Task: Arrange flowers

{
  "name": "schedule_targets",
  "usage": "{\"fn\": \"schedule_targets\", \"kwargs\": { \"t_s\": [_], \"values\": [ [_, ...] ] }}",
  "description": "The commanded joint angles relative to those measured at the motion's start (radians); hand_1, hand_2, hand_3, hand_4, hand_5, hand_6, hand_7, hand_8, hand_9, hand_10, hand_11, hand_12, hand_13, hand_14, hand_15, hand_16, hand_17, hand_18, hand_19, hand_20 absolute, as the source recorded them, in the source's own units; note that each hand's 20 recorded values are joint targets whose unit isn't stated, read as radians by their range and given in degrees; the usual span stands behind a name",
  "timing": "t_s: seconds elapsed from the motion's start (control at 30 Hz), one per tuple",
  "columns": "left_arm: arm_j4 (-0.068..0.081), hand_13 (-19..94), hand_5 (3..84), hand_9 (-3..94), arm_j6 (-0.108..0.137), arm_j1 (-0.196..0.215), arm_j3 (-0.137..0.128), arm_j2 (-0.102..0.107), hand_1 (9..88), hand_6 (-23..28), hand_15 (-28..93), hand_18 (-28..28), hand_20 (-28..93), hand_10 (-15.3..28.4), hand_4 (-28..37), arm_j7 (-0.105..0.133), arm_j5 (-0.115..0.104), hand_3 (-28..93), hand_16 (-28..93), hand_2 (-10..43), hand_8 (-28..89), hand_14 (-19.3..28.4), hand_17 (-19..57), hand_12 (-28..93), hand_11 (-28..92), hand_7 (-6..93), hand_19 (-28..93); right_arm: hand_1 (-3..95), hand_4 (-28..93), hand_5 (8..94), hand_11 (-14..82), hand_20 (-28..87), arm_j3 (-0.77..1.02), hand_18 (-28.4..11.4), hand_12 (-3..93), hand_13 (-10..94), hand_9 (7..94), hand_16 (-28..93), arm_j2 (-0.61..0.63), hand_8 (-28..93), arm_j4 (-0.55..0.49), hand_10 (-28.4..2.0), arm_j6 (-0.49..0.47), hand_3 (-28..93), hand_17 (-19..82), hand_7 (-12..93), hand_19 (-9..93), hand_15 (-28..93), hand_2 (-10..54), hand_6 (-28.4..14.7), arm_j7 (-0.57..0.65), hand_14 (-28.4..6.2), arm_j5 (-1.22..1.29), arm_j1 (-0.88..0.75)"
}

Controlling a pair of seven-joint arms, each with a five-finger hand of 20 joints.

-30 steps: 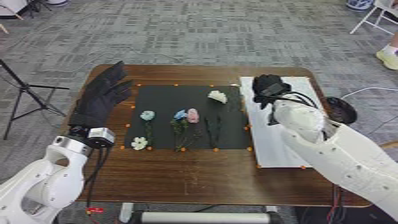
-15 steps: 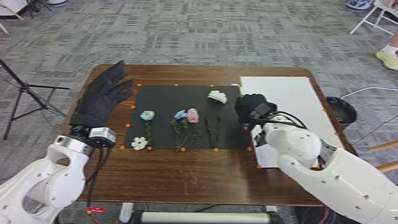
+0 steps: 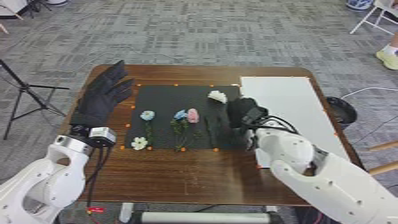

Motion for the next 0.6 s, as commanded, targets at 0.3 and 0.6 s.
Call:
{"fn": "schedule_targets", "kwargs": {
  "t_s": [0.3,0.6],
  "values": [
    [-0.008,16,23.7,18.7,0.001,0.009,-0.01,-0.009,27.7,1.9,17,18.5,13,9.7,-24.7,0.005,0.001,65,10,-3.4,-6,12.8,-10.6,22,9,13.2,33,42.5,-27,63.0,20.9,49,-0.04,-18.8,40.1,71,79.1,23,0.028,0,0.036,-5.8,0.047,80,32,41,84,75,-9.5,1.7,-0.057,-4.1,-0.084,0.013],
    [-0.009,16,23.7,18.7,0.003,0.011,-0.01,-0.006,27.7,1.9,18,18.6,13,9.8,-24.8,0.008,0.0,65,9,-3.4,-6,12.9,-10.6,22,9,13.4,34,26.1,-28,58.5,35.0,51,0.001,-19.9,24.2,70,66.6,23,0.042,-16,0.021,-9.0,0.029,80,31,35,84,76,-9.5,1.5,-0.079,-4.6,-0.04,0.006]
  ]
}}
